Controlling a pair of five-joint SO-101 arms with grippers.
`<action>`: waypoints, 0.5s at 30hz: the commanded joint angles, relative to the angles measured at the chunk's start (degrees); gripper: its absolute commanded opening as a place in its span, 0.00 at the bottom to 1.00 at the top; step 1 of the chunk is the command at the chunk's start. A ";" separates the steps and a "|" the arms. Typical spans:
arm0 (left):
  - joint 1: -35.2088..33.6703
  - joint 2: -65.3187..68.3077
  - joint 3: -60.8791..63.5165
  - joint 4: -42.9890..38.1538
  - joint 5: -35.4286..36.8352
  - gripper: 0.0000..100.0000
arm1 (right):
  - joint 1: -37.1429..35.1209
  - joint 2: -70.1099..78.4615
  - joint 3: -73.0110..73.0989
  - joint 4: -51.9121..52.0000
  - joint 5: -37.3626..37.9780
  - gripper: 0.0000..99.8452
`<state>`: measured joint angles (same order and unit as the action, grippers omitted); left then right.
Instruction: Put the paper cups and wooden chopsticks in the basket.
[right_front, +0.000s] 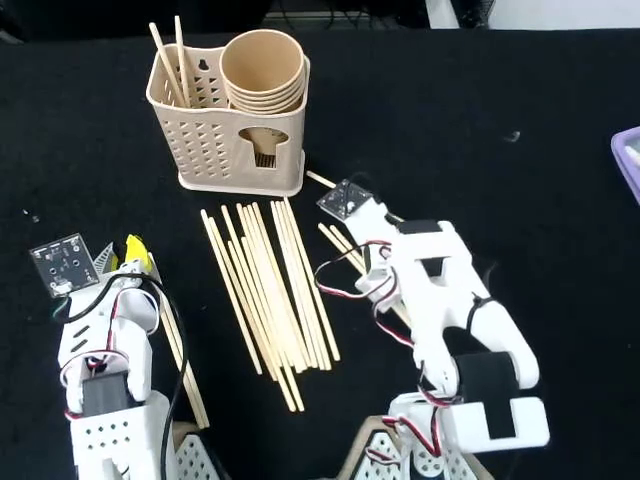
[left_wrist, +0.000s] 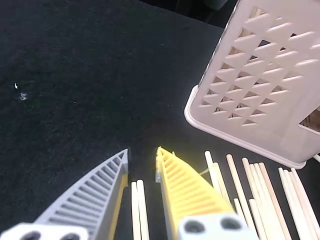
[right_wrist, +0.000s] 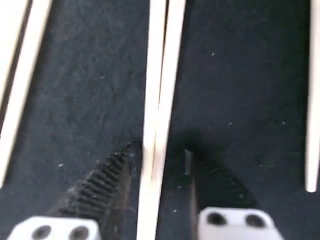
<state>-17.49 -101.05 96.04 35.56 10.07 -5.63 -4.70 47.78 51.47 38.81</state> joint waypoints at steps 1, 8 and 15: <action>0.40 -0.79 1.01 -0.18 0.00 0.10 | -0.70 2.33 -2.95 -2.64 0.18 0.01; 0.40 -0.79 1.01 -0.18 0.00 0.10 | 1.76 -4.62 -3.12 2.46 -0.26 0.01; 0.40 -0.79 1.01 -0.26 0.00 0.10 | 1.49 -26.33 -2.33 15.65 -0.35 0.01</action>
<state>-17.49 -101.05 96.04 35.56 10.07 -4.22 -17.45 46.02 60.97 38.90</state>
